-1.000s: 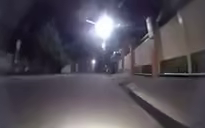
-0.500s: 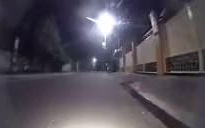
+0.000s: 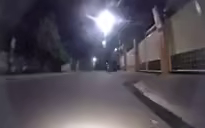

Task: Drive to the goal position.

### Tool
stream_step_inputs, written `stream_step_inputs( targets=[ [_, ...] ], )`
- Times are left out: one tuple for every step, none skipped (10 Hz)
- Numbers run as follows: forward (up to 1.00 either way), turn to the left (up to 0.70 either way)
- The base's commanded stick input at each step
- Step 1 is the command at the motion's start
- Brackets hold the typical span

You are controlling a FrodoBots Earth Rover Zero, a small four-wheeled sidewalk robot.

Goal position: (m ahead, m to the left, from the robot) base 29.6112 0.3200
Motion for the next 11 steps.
stream_step_inputs(
  targets=[
    [0.7,0.0],
    [0.7,-0.12],
    [0.7,-0.3],
    [0.7,-0.22],
    [0.7,-0.06],
    [0.7,0.0],
    [0.7,0.0],
    [0.7,-0.01],
    [0.7,-0.24],
    [0.7,-0.21],
    [0.7,-0.05]
  ],
)
